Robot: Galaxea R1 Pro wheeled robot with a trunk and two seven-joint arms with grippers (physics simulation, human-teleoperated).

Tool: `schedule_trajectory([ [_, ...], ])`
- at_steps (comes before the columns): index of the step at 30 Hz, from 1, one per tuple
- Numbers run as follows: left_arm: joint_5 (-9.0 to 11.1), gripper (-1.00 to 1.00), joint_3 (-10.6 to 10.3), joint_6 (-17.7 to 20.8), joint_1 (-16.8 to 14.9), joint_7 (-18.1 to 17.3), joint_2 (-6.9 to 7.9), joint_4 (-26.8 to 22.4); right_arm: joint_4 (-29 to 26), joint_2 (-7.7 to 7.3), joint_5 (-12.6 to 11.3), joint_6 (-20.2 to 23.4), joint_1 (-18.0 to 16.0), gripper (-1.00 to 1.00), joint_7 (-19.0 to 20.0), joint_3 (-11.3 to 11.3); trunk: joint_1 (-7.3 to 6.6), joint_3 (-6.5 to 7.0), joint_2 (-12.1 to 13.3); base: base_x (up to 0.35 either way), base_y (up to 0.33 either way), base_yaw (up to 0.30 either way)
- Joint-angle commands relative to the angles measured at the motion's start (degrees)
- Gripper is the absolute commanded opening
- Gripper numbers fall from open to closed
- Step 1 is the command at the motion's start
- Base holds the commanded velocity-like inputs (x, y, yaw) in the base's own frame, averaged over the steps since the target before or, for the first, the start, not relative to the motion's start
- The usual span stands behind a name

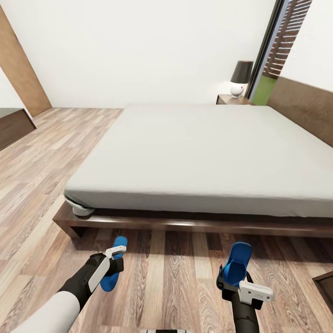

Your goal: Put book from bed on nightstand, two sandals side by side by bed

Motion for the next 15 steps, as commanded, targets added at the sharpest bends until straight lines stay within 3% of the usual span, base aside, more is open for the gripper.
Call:
schedule_trajectory([
  [1,0.6,-1.0,-0.4,0.1,0.0,0.6,0.08,-0.1,0.0,0.01,0.4,0.0,0.0,-1.0,-0.3,0.0,0.22,-0.31,-0.4,0.0,0.0,0.0],
  [15,0.6,-1.0,-0.4,0.1,0.0,0.5,0.08,-0.2,0.1,0.01,0.5,0.1,0.0,-1.0,-0.3,0.0,3.29,-4.06,-6.0,0.0,0.0,0.0],
])
